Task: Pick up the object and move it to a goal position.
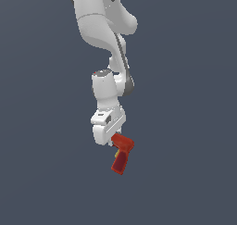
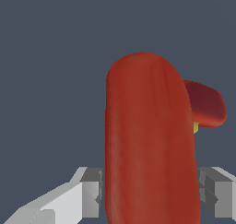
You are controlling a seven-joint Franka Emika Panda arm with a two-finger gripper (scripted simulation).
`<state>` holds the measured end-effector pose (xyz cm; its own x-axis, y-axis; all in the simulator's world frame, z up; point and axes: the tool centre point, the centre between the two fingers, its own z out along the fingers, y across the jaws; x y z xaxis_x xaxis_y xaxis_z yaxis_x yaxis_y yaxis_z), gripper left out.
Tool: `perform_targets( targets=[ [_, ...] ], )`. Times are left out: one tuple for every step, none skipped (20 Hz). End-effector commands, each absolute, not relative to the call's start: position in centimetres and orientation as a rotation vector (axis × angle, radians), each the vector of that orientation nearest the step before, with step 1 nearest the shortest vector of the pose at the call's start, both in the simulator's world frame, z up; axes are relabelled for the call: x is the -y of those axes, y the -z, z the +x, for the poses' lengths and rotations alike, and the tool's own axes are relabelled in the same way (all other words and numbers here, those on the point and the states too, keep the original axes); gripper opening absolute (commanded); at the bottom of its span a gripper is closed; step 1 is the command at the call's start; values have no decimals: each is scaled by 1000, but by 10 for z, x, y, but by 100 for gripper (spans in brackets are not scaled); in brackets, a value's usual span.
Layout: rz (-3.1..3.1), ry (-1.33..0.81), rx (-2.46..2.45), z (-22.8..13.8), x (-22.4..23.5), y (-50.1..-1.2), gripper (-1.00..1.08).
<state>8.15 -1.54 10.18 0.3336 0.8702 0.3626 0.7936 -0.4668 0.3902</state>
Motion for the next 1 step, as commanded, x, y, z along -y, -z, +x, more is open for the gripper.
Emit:
perform_targets(
  targets=[
    [2441,-810,-1538,84,16,-106,-100]
  ],
)
